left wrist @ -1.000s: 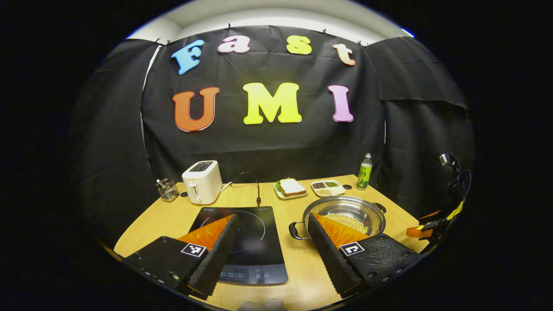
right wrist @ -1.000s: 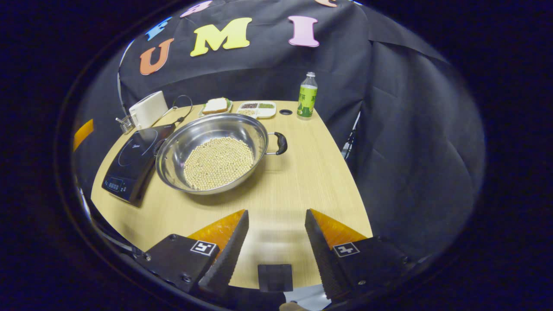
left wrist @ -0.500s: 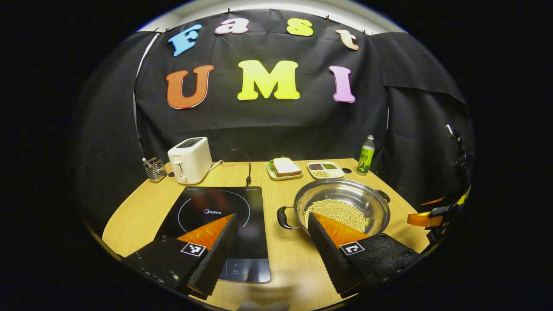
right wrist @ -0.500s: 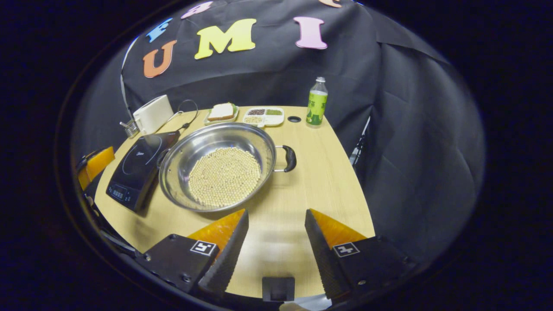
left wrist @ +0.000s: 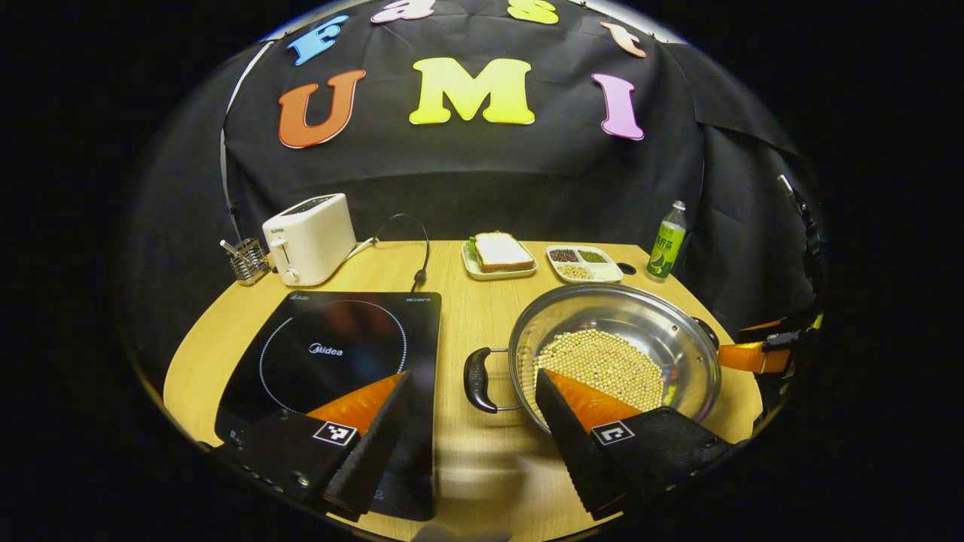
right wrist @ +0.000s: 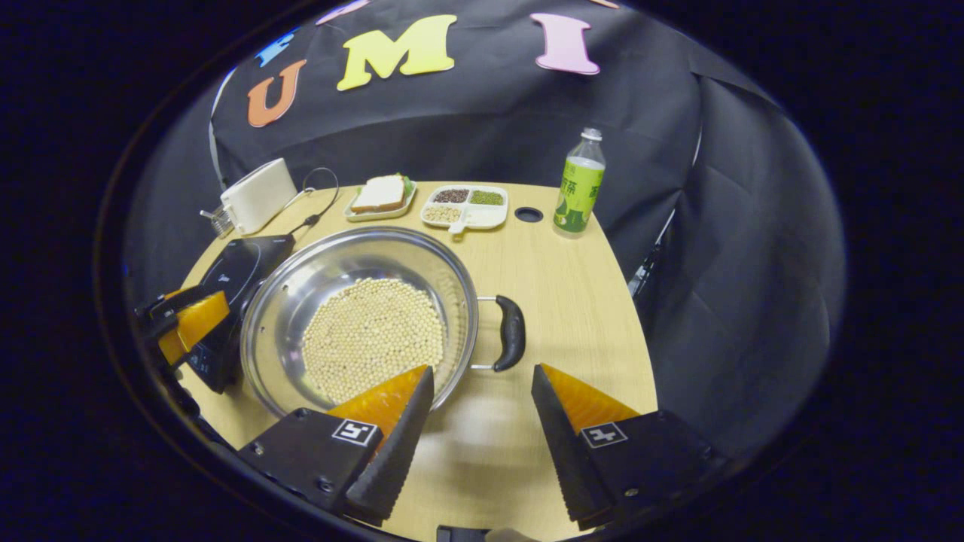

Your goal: First push the handle of the pot to place it horizontally, then grasp the pot with both hands and set it on the induction cooktop.

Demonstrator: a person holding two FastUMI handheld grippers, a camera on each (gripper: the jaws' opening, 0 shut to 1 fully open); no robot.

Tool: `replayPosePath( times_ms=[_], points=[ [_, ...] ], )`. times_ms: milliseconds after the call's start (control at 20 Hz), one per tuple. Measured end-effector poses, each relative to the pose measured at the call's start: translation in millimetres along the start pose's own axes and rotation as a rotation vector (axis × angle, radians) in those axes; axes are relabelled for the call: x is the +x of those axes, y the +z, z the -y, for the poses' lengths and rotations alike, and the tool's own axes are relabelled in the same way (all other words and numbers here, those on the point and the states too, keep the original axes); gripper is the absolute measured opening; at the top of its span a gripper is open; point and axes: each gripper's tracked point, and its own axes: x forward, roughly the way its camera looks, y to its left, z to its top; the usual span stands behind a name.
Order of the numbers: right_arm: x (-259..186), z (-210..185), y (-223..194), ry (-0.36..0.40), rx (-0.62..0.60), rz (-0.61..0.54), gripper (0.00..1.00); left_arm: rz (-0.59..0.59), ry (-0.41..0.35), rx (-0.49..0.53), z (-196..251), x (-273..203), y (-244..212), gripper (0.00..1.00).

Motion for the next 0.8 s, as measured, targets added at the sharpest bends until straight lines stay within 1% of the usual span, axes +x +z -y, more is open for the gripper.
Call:
replayPosePath(
  times_ms=[50, 100, 150, 200, 450, 500, 550, 600, 650, 700, 750, 800],
  points=[
    [7, 1, 4, 0.001, -0.010, -0.010, 0.87, -0.010, 0.001, 0.011, 3, 9, -2, 0.97],
    [13, 3, 7, 0.002, -0.022, -0.014, 0.83, -0.024, 0.003, 0.021, 5, 15, -5, 0.97],
    [18, 3, 11, 0.007, -0.030, -0.018, 0.84, -0.040, 0.004, 0.026, 7, 22, -7, 0.97],
    [24, 3, 13, 0.012, -0.036, -0.023, 0.87, -0.052, 0.006, 0.025, 9, 28, -9, 0.97],
    [49, 5, 14, 0.038, -0.046, -0.068, 0.87, -0.107, 0.013, 0.017, 14, 52, -20, 0.96],
    [52, 3, 15, 0.044, -0.047, -0.074, 0.87, -0.117, 0.009, 0.006, 16, 55, -22, 0.96],
    [55, 3, 14, 0.048, -0.049, -0.085, 0.83, -0.128, 0.000, -0.006, 20, 58, -24, 0.96],
    [58, 3, 12, 0.051, -0.051, -0.093, 0.83, -0.139, 0.003, -0.009, 20, 61, -26, 0.96],
    [59, 3, 10, 0.052, -0.047, -0.106, 0.82, -0.143, 0.015, -0.008, 18, 61, -24, 0.91],
    [62, 4, 8, 0.051, -0.040, -0.112, 0.76, -0.147, 0.030, -0.005, 15, 65, -26, 0.83],
    [61, 4, 11, 0.052, -0.030, -0.112, 0.72, -0.148, 0.036, -0.006, 13, 66, -26, 0.76],
    [61, 4, 9, 0.053, -0.023, -0.117, 0.70, -0.154, 0.033, -0.013, 13, 65, -26, 0.73]
  ],
)
